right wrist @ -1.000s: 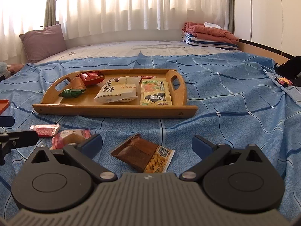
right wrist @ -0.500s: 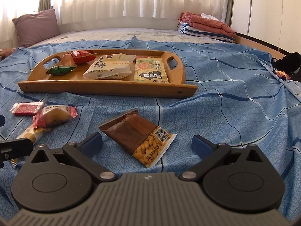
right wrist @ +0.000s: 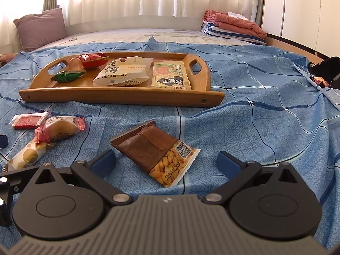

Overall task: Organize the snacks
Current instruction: 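Withdraw both open tools from the tray toward the loose snacks, then grasp the cream wafer with the left tool while the right tool grasps the brown nut packet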

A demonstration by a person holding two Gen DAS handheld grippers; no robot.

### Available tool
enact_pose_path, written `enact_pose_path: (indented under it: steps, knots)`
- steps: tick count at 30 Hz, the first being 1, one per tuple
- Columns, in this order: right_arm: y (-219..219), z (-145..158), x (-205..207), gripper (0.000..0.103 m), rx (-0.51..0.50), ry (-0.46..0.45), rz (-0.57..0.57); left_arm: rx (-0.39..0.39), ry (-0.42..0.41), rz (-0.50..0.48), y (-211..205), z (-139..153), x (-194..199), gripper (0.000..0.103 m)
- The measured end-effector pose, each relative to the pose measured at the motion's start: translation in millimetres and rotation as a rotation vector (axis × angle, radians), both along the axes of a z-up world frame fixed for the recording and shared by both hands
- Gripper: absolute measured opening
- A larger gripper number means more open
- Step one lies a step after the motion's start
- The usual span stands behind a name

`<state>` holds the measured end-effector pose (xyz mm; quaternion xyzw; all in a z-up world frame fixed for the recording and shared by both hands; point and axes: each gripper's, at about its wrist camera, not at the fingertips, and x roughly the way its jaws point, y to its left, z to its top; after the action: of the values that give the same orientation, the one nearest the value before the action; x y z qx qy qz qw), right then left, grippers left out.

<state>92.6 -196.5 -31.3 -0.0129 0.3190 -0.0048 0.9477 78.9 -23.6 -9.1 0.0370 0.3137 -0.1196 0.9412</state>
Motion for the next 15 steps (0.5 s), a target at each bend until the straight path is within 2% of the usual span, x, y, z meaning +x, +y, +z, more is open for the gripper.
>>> enact_pose_path:
  steps: [2,4,6,7,8,9,10,15]
  knots:
    - [0,0,0,0.103,-0.002,0.000,0.000,0.003,0.002,0.009,0,0,1,0.096]
    - [1,0,0,0.103,-0.003,0.000,0.001,0.005,-0.001,0.017,0,2,0,0.086]
    - [1,0,0,0.103,-0.003,0.000,0.000,-0.001,-0.007,0.013,1,4,-2,0.068]
    - [1,0,0,0.103,-0.003,0.000,0.000,-0.002,-0.009,0.006,1,5,-2,0.063]
    - [1,0,0,0.103,-0.003,0.000,0.000,0.001,-0.013,0.004,0,6,-4,0.050]
    - [1,0,0,0.103,-0.003,0.000,0.000,0.005,-0.017,0.004,0,7,-4,0.031]
    - [1,0,0,0.103,-0.002,0.000,0.000,0.008,-0.013,0.003,-1,8,-4,0.023]
    - [-1,1,-3,0.103,0.014,-0.025,-0.002,-0.010,0.001,0.011,3,14,-3,0.022]
